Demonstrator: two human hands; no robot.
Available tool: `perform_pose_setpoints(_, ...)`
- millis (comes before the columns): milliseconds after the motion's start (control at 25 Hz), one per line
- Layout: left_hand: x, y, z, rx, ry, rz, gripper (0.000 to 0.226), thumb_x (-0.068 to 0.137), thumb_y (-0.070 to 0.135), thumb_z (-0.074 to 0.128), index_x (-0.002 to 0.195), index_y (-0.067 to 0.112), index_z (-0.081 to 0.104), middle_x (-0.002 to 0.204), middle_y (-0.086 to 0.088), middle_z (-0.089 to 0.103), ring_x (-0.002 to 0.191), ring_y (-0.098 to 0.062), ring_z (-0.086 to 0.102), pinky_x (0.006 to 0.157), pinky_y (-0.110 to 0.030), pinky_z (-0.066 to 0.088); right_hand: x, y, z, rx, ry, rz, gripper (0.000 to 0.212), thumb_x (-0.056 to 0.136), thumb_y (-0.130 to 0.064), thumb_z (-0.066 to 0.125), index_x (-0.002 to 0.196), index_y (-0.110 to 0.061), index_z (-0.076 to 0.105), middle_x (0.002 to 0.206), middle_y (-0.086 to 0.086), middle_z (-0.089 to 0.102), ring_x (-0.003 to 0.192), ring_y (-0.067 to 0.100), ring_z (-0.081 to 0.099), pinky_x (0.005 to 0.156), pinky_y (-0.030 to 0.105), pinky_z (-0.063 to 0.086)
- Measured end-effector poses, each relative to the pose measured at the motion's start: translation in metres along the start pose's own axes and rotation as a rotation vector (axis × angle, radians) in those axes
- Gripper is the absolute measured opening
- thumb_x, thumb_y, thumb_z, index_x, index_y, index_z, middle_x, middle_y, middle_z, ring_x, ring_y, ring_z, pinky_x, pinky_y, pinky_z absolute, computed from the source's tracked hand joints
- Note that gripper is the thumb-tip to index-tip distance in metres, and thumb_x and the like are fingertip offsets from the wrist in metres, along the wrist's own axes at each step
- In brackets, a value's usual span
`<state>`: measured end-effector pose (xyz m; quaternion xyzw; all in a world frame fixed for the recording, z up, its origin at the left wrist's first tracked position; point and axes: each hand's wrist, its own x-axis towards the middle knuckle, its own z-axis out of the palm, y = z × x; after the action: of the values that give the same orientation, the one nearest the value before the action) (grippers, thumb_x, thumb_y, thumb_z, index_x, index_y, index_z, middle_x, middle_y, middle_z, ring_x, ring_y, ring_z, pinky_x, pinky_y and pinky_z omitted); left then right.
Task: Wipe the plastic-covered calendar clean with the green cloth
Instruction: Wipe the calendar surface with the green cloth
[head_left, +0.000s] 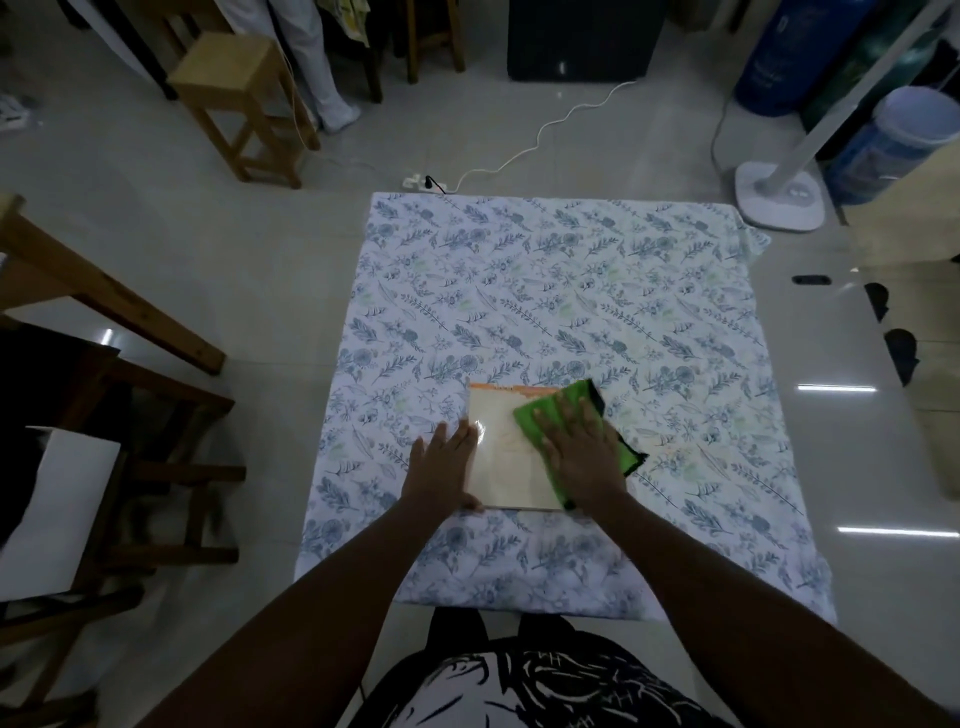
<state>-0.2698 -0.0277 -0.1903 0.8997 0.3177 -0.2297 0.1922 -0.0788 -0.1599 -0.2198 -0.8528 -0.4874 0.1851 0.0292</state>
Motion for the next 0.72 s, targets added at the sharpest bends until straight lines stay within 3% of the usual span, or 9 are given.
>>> perform_pose_setpoints(80, 0.001, -0.002, -0.001, -0.021, -0.004, -0.009, 0.123, 0.065, 0.055, 0.079, 0.153, 0.017, 0.001, 0.165, -0.004, 0.001, 0.151, -0.032, 0.000, 0.120, -0.058, 0.009, 0.021, -0.026, -0.006, 0.110, 0.027, 0.185, 0.052, 0.101, -0.048, 0.025, 0.150, -0.043, 0.010, 0.165, -0.003, 0.002, 0.151, 0.029, -0.003, 0.119, 0.058, 0.012)
perform_pose_setpoints(120, 0.001, -0.002, -0.001, -0.022, 0.000, -0.009, 0.123, 0.065, 0.055, 0.079, 0.153, 0.017, 0.001, 0.165, -0.004, 0.001, 0.151, -0.032, 0.000, 0.120, -0.058, 0.008, 0.018, -0.038, -0.002, 0.117, 0.032, 0.192, 0.051, 0.101, -0.047, 0.026, 0.150, -0.043, 0.011, 0.165, -0.002, 0.004, 0.151, 0.031, -0.001, 0.118, 0.059, 0.011)
perform_pose_setpoints(280, 0.002, -0.003, 0.002, -0.022, -0.003, -0.001, 0.124, 0.065, 0.055, 0.079, 0.153, 0.017, 0.001, 0.165, -0.004, 0.001, 0.151, -0.033, 0.000, 0.119, -0.058, 0.009, -0.046, -0.036, 0.036, -0.050, -0.037, -0.186, 0.054, 0.099, -0.049, 0.028, 0.148, -0.050, 0.007, 0.164, -0.007, 0.007, 0.151, 0.028, -0.002, 0.116, 0.057, 0.015)
perform_pose_setpoints(360, 0.003, -0.003, 0.002, -0.032, 0.000, -0.006, 0.124, 0.065, 0.054, 0.080, 0.153, 0.017, 0.001, 0.165, -0.003, 0.000, 0.151, -0.033, -0.001, 0.119, -0.058, 0.009, -0.054, -0.012, 0.037, -0.090, -0.056, -0.269, 0.055, 0.098, -0.050, 0.026, 0.148, -0.051, 0.004, 0.164, -0.010, 0.006, 0.150, 0.023, -0.006, 0.116, 0.056, 0.017)
perform_pose_setpoints(600, 0.004, -0.005, 0.002, -0.045, -0.008, 0.000, 0.122, 0.065, 0.052, 0.081, 0.153, 0.017, 0.004, 0.165, -0.003, 0.002, 0.151, -0.033, 0.000, 0.120, -0.058, 0.009, 0.000, -0.036, 0.010, 0.067, 0.086, 0.160, 0.048, 0.098, -0.049, 0.034, 0.146, -0.047, 0.025, 0.164, -0.004, 0.015, 0.151, 0.029, 0.004, 0.115, 0.059, 0.016)
perform_pose_setpoints(720, 0.004, -0.005, 0.004, -0.041, -0.011, 0.013, 0.123, 0.065, 0.054, 0.080, 0.153, 0.017, 0.003, 0.165, -0.003, 0.001, 0.151, -0.033, -0.001, 0.120, -0.057, 0.010, 0.020, -0.069, 0.009, 0.107, 0.035, 0.176, 0.050, 0.099, -0.044, 0.034, 0.147, -0.044, 0.023, 0.164, -0.002, 0.013, 0.150, 0.035, 0.004, 0.114, 0.063, 0.016)
